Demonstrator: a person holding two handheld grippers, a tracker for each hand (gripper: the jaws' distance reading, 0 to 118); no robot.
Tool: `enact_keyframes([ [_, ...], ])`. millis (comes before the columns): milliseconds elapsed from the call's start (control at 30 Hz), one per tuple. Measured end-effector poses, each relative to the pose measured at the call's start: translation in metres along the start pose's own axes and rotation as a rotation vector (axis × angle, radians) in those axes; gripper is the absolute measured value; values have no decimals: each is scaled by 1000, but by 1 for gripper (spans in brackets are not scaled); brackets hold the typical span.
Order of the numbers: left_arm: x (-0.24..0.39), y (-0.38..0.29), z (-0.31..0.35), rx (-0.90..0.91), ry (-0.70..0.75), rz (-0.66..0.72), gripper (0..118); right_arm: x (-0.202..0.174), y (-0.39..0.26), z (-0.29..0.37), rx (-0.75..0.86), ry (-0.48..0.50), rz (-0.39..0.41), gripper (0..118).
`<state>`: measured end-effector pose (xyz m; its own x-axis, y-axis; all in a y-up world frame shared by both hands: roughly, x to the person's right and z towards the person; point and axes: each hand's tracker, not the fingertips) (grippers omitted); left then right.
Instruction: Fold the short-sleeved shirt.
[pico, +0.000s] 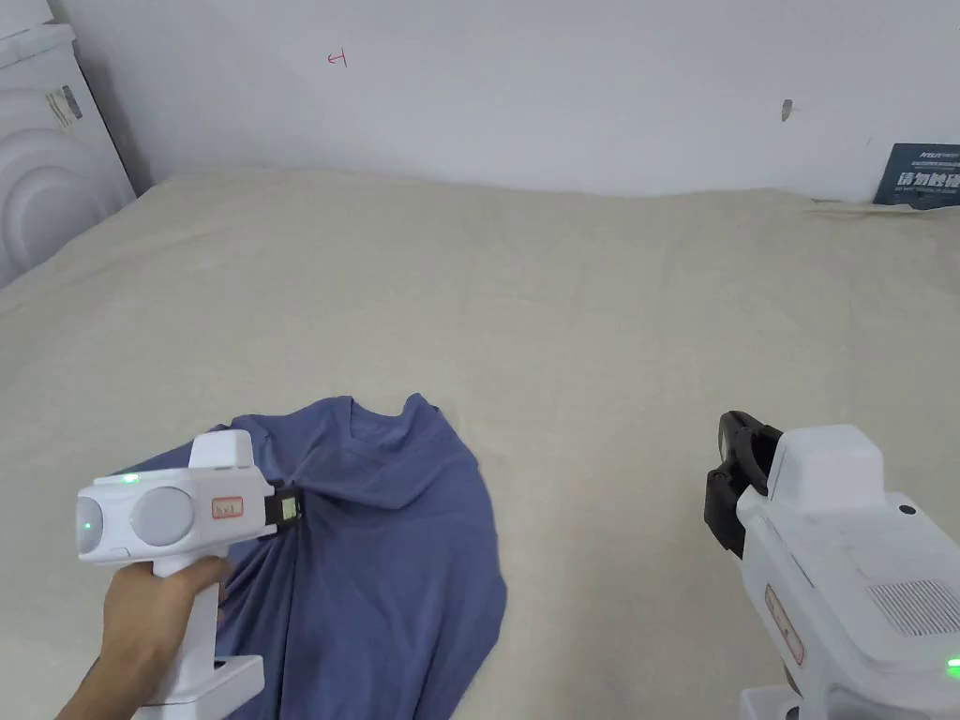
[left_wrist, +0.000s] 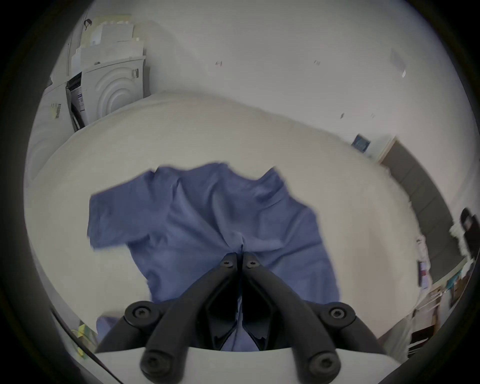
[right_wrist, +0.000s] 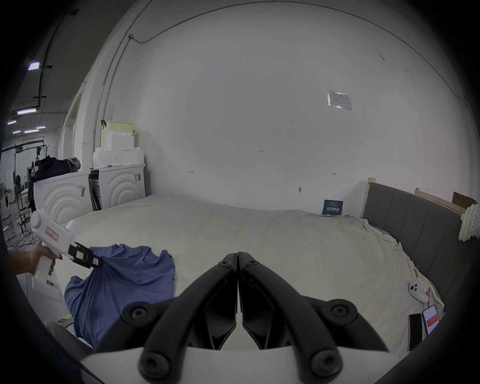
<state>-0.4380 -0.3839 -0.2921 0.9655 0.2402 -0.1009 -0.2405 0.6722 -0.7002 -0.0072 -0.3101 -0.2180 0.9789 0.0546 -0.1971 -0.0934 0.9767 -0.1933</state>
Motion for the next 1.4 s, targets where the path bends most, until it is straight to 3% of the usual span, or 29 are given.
enact_keyframes([
  [367, 175, 57, 53, 164, -310, -229, 0, 48, -1, 35, 45, -93, -36, 0],
  [733, 321, 59, 69, 200, -611, -406, 0, 124, -6, 84, 75, -281, -60, 0],
  [1000, 360, 19, 30, 71, -621, -499, 0, 155, -11, 107, 82, -365, -86, 0],
  [1400, 332, -74, -87, -304, -341, -575, 0, 153, -27, 101, 36, -350, -103, 0],
])
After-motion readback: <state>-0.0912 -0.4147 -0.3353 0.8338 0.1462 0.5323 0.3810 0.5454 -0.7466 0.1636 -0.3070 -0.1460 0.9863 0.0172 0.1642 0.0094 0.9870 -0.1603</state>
